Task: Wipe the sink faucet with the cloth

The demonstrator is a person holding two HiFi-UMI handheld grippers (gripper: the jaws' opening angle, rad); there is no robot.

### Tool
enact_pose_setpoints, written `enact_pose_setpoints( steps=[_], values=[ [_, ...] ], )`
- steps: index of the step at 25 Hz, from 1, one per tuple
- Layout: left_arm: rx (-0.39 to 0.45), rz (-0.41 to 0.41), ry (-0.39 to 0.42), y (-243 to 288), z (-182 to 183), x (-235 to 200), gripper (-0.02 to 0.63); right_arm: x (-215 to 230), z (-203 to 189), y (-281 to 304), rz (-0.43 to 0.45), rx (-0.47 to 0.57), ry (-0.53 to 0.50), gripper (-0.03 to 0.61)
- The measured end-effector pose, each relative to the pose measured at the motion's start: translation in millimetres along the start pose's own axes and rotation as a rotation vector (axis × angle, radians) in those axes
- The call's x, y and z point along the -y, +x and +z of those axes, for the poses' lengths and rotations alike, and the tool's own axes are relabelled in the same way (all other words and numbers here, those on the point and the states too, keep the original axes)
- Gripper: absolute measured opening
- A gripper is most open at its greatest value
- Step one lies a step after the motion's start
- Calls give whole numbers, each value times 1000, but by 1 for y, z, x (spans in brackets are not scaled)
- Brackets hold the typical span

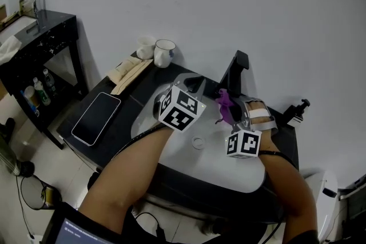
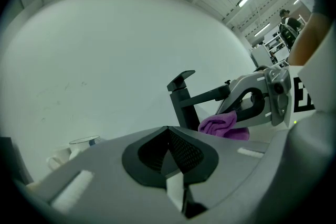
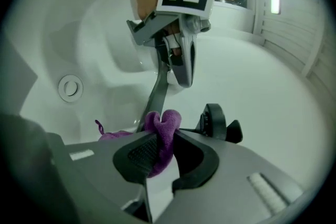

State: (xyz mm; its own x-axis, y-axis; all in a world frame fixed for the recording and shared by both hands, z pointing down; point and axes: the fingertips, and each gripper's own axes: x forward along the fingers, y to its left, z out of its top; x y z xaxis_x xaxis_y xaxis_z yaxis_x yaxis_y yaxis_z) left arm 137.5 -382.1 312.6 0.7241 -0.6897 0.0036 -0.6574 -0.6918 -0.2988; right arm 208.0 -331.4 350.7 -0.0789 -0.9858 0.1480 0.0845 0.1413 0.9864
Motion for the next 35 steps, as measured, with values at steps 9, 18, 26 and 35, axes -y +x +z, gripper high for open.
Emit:
enact_pose_setpoints(
  steps=[9, 18, 26, 35],
  values=[
    [7, -10, -3, 1, 2, 3, 17, 14, -26, 37, -84, -27, 163, 69],
    [2, -13, -11, 1, 1, 3, 17, 0, -19, 47, 9, -55, 164, 67],
    [-4, -27, -6, 2, 0, 6, 17, -25, -6, 44, 104, -56, 75, 71],
    [-12, -24, 4, 2, -3, 4, 17, -29, -3, 1, 114, -29, 26, 74]
  ],
)
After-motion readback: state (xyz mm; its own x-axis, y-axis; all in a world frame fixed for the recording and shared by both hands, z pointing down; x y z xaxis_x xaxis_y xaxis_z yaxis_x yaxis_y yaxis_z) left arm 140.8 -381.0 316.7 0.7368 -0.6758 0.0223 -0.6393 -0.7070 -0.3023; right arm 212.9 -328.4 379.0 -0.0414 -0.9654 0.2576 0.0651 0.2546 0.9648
